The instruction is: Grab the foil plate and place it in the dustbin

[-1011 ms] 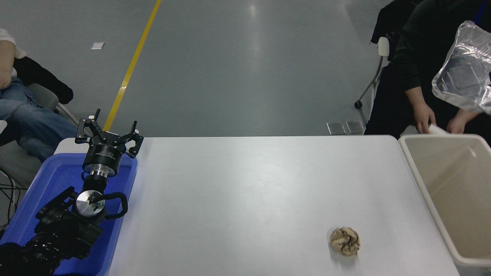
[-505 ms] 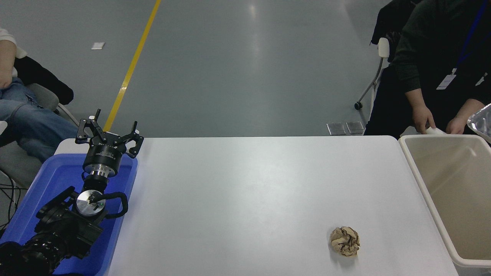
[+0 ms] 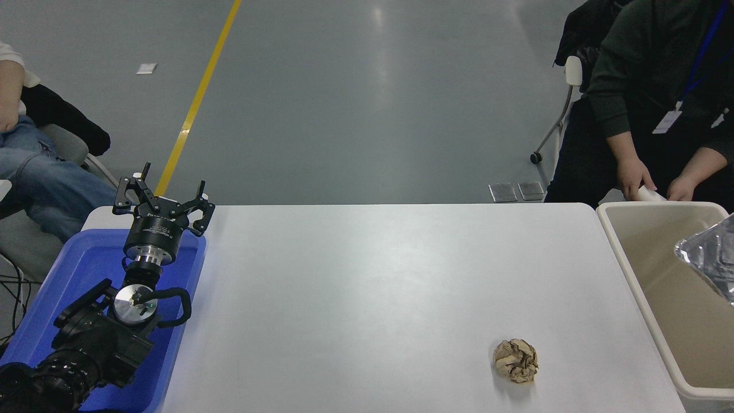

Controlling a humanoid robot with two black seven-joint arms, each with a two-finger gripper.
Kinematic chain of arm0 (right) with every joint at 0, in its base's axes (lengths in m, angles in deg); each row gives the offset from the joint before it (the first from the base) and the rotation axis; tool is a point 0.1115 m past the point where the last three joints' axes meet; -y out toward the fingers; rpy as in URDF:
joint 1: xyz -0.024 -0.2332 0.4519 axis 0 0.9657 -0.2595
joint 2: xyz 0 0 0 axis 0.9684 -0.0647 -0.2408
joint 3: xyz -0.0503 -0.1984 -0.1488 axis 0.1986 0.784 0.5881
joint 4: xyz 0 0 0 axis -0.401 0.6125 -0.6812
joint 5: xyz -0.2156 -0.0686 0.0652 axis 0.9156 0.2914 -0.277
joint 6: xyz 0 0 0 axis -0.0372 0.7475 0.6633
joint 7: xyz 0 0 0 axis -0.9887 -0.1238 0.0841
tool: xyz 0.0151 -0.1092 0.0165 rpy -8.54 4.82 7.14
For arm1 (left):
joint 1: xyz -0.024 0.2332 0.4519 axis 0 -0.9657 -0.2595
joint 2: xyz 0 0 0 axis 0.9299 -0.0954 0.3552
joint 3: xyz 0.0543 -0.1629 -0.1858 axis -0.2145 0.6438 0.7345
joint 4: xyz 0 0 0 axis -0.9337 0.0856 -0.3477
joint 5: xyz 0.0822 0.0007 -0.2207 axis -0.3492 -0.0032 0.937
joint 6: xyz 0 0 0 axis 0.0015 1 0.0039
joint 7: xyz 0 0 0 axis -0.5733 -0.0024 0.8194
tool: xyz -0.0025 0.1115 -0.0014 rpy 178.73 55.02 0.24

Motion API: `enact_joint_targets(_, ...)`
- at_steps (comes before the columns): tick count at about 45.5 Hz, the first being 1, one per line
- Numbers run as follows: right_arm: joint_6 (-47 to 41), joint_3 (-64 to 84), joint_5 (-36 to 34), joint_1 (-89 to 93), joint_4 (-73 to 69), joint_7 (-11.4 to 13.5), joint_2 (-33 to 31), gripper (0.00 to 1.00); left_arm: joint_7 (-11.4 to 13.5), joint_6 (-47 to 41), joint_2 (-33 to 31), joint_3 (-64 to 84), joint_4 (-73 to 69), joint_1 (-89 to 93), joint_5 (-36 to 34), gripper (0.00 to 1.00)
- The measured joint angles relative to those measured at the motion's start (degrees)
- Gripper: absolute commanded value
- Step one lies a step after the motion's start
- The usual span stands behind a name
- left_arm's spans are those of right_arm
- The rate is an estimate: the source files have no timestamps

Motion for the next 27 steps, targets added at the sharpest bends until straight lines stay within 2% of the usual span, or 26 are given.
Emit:
enact_joint_targets(8,1.0,-1.2,0.0,1.7,0.0,0.0,1.4,0.00,0.0,0.0,0.0,0.0,0.0,0.0,0.0,0.99)
enact_joint_targets(9,1.0,-1.3,0.0,1.8,0.0,-0.1,1.5,0.05,0.0,0.0,0.0,0.0,0.0,0.0,0.0,0.99)
enact_joint_targets(11,1.2,-1.6,-0.1,2.0,0.0,-0.1,1.6,0.32,0.0,0.0,0.0,0.0,0.0,0.0,0.0,0.99)
enact_joint_targets(14,1.3,-1.8,-0.1,2.2,0.0,-0.1,1.8,0.51,0.0,0.0,0.0,0.0,0.0,0.0,0.0,0.99)
enact_joint_targets(15,1.4,-1.9,-0.1,2.3,0.0,-0.1,1.8,0.62,0.0,0.0,0.0,0.0,0.0,0.0,0.0,0.99)
enact_joint_targets(17,1.6,-1.9,-0.1,2.3,0.0,-0.1,1.9,0.93,0.0,0.0,0.0,0.0,0.0,0.0,0.0,0.99)
enact_joint_targets(18,1.8,-2.0,-0.1,2.4,0.0,-0.1,1.9,1.00,0.0,0.0,0.0,0.0,0.0,0.0,0.0,0.99)
enact_joint_targets(27,3.3,-2.2,-0.1,2.4,-0.1,-0.1,1.9,1.00,0.0,0.0,0.0,0.0,0.0,0.0,0.0,0.99)
